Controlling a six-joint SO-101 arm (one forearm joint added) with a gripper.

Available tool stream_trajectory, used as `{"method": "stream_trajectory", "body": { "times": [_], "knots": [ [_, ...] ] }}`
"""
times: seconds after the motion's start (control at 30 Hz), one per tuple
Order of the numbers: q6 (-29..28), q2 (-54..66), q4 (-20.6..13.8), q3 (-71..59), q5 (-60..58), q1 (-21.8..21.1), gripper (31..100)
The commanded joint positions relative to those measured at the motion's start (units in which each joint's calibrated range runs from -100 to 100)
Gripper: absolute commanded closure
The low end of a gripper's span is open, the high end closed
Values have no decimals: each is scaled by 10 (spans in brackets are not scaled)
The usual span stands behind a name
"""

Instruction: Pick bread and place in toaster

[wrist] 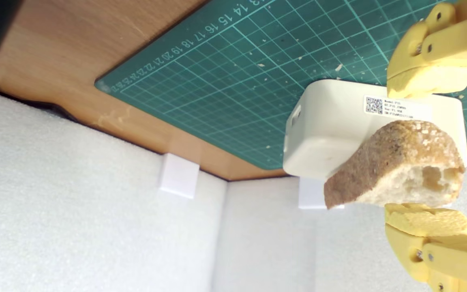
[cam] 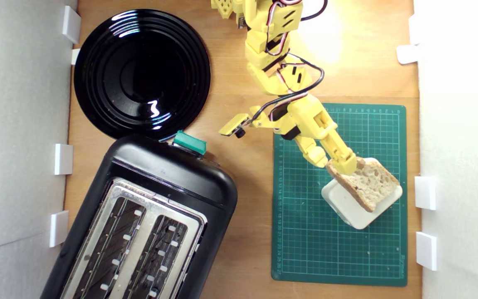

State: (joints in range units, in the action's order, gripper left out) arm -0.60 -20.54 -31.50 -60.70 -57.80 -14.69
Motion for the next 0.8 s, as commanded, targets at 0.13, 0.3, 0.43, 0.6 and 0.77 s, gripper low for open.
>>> {"method": "stream_trajectory", "body": {
  "times": [0.13, 0.3, 0.43, 0.6, 0.77],
  "knots": [
    [5, 0, 6, 37, -17, -18, 426],
    [5, -2, 6, 48, -15, -30, 426],
    [5, -18, 6, 64, -15, -30, 426],
    [5, -34, 6, 85, -15, -35, 426],
    [5, -36, 7, 85, -15, -38, 427]
  ]
}}
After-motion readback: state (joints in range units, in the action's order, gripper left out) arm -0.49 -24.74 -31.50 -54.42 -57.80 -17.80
